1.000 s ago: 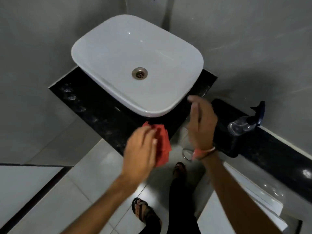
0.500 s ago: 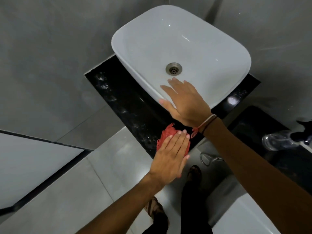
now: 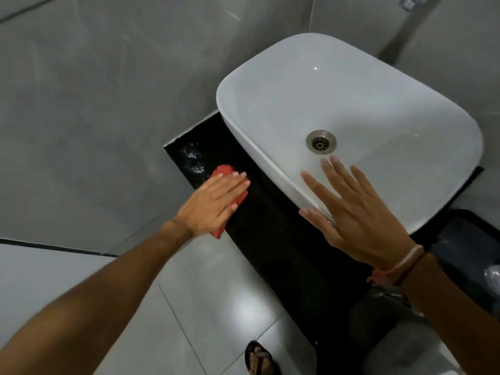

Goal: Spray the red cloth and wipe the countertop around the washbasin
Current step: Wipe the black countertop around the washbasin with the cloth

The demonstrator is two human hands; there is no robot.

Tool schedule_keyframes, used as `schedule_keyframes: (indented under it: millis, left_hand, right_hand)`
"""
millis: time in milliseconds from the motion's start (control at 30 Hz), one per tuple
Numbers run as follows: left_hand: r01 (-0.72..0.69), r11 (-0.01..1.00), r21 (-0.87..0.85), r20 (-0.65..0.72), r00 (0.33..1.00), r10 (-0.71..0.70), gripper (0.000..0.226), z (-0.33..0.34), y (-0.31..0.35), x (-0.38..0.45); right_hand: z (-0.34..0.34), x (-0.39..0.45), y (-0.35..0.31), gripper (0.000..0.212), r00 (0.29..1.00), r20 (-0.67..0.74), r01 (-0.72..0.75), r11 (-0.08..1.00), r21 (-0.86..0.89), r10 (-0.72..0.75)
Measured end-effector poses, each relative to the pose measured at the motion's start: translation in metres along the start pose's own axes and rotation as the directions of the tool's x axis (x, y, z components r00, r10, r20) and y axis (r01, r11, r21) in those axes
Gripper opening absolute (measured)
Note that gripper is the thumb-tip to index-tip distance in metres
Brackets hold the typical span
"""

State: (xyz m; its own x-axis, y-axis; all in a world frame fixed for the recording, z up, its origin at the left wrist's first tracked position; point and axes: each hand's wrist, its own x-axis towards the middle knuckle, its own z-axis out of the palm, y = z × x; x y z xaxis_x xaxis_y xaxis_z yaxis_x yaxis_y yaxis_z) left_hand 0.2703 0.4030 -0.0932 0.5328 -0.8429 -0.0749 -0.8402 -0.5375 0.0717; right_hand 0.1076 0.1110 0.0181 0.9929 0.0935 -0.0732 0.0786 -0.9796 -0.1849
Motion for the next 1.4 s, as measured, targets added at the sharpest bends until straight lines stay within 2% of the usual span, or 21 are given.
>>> schedule_keyframes:
  millis: [100,233,400,500,667,733,833,933,1000,1067,1133,1233,1300,1400]
  left_hand:
    - [0.044,0.999,-0.003,0.016,0.999,-0.044,0.060,-0.010,-0.055,0.019]
    - [0.216,0.973,-0.082,-0.040,0.975,-0.220,0.058,-0.021,-0.120,0.032]
    - [0.379,0.914,-0.147,-0.122,0.910,-0.397,0.058,-0.014,-0.108,0.036]
    - [0.434,0.888,-0.153,-0.111,0.885,-0.452,0.060,-0.017,-0.069,0.035]
    - [0.340,0.930,-0.140,-0.093,0.930,-0.354,0.061,-0.006,0.068,0.007]
    - [0.265,0.957,-0.115,-0.092,0.957,-0.276,0.061,0.001,0.134,-0.005]
    - [0.082,0.990,-0.115,-0.087,0.992,-0.092,0.059,0.013,0.230,-0.013]
    - [-0.007,0.987,-0.158,-0.029,1.000,0.003,0.058,0.011,0.271,-0.007]
    - [-0.060,0.988,-0.144,-0.003,0.998,0.060,0.057,0.007,0.259,-0.003]
    - [-0.109,0.989,-0.099,-0.004,0.994,0.110,0.056,0.007,0.223,0.000]
    - [-0.138,0.989,-0.049,0.012,0.990,0.139,0.057,0.005,0.169,0.009]
    - [-0.223,0.975,0.001,0.067,0.973,0.223,0.058,-0.006,0.072,0.030]
    - [-0.198,0.980,0.023,0.074,0.978,0.196,0.059,-0.015,0.012,0.042]
    - [-0.053,0.998,0.027,0.037,0.998,0.052,0.061,-0.023,-0.052,0.052]
  right_hand:
    - [0.001,0.001,-0.001,0.076,1.000,-0.017,-0.014,1.000,0.017,0.014]
    - [0.003,0.000,-0.001,0.077,0.999,-0.047,-0.011,0.997,0.073,0.014]
    - [0.000,-0.001,-0.003,0.079,0.998,-0.057,-0.008,0.997,0.083,0.013]
    - [-0.001,0.000,-0.005,0.080,0.998,-0.064,-0.014,0.996,0.086,0.020]
    - [0.001,0.002,-0.005,0.079,0.997,-0.068,-0.018,0.994,0.109,0.026]
    - [0.002,0.001,-0.004,0.075,0.996,-0.088,-0.013,0.992,0.125,0.024]
    - [0.001,0.000,-0.004,0.073,0.993,-0.100,-0.033,0.976,0.215,0.055]
    - [-0.003,-0.002,-0.006,0.073,0.993,-0.073,-0.063,0.936,0.346,0.094]
    - [-0.005,-0.008,-0.002,0.073,0.992,-0.087,-0.060,0.944,0.326,0.093]
    - [-0.004,-0.018,0.010,0.073,0.988,-0.132,-0.051,0.983,0.178,0.075]
    - [-0.005,-0.025,0.023,0.072,0.985,-0.161,-0.059,0.996,0.064,0.068]
    - [-0.005,-0.024,0.030,0.067,0.979,-0.202,-0.032,0.999,0.006,0.033]
    - [-0.002,-0.021,0.030,0.063,0.967,-0.253,-0.014,1.000,0.006,0.015]
    - [0.002,-0.022,0.035,0.062,0.954,-0.299,0.009,1.000,-0.004,-0.010]
